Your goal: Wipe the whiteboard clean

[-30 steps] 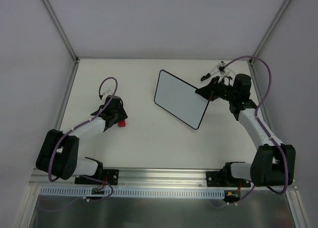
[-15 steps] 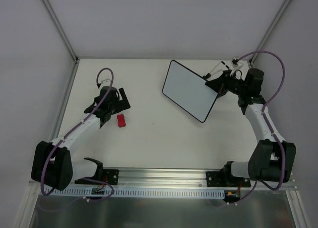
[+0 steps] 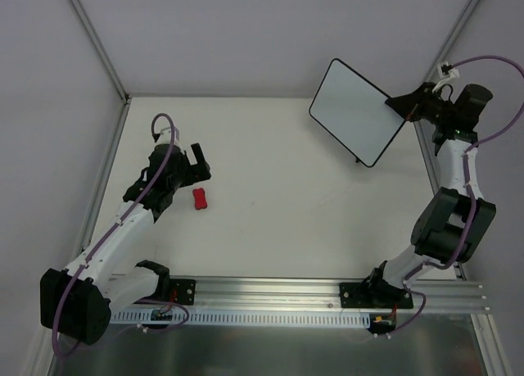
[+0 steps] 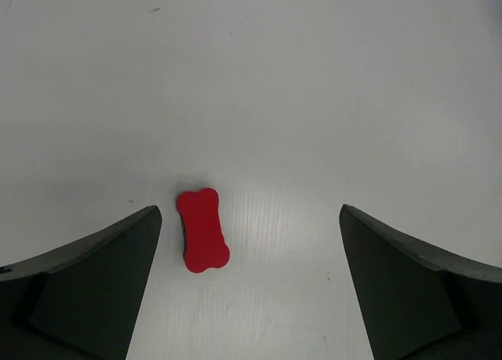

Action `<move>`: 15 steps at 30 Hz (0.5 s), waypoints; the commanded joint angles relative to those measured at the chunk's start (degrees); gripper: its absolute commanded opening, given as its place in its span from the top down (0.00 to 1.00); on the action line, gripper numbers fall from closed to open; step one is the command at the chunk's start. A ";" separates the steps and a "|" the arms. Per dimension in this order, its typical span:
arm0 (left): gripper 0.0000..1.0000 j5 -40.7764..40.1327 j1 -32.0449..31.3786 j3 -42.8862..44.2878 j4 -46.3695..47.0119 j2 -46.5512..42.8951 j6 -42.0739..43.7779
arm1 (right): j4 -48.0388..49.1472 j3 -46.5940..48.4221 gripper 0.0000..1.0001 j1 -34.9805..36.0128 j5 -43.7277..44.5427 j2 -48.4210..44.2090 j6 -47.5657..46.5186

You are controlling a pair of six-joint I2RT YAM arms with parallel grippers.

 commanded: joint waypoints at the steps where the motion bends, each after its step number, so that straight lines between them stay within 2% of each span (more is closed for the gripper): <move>1: 0.01 1.03 0.22 0.04 -1.58 -1.08 1.90 | 5.42 7.48 1.00 -1.98 -4.78 2.62 3.70; 9: 0.01 1.03 0.31 0.04 -2.55 -1.08 1.90 | 8.85 19.16 1.00 -5.15 -5.40 12.73 8.27; 15: 0.01 0.33 0.22 0.57 -2.81 -1.52 2.87 | 10.79 22.78 1.00 -6.82 -5.93 18.71 10.12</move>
